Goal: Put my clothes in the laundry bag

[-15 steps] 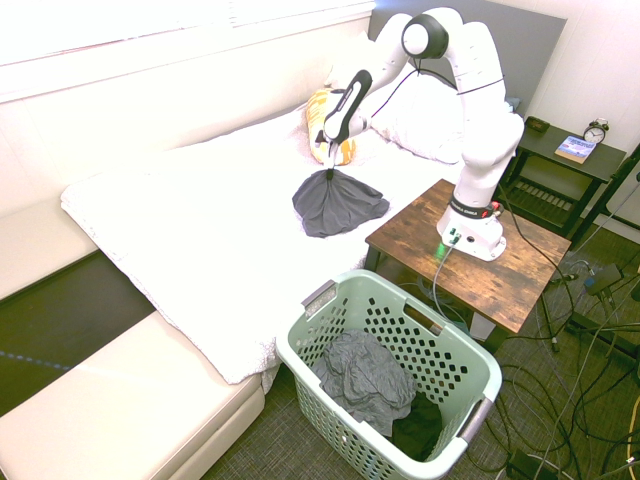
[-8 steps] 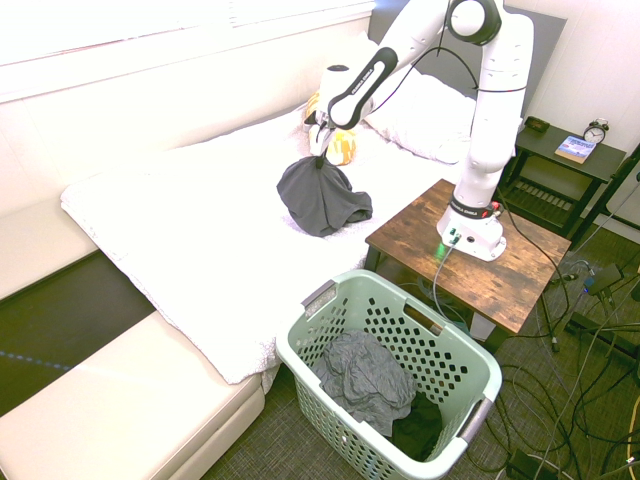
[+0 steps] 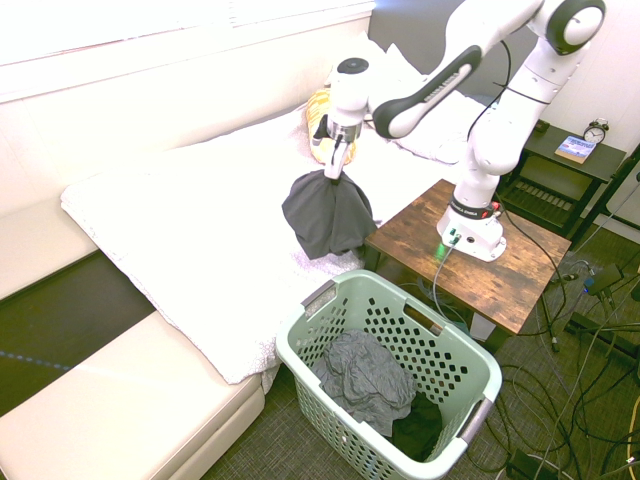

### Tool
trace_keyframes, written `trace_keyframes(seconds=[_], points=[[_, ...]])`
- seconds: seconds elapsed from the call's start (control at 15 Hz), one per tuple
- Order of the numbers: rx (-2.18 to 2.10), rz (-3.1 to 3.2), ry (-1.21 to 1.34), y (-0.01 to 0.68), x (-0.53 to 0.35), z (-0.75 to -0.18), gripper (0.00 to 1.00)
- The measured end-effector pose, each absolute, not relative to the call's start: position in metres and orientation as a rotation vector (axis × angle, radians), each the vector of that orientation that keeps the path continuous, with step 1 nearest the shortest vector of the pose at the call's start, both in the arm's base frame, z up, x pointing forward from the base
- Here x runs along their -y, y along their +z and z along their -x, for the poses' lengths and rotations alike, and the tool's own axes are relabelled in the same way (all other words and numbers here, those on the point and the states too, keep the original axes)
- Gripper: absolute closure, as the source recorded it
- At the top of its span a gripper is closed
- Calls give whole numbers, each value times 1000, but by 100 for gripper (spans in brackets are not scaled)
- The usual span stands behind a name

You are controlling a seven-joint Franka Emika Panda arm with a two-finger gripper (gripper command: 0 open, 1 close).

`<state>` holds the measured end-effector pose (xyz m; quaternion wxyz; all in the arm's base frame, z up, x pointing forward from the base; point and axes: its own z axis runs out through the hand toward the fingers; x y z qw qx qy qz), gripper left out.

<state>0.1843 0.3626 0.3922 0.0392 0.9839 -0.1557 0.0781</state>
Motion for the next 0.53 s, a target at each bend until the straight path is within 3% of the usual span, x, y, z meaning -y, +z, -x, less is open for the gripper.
trace_keyframes(seconds=[0.2, 0.4, 0.47, 0.53], points=[[428, -3020, 306, 408, -383, -95, 100], [406, -2975, 234, 365, -384, -71, 100], [389, -2956, 212, 347, -385, -61, 0], [364, -2936, 203, 333, -385, -50, 0]])
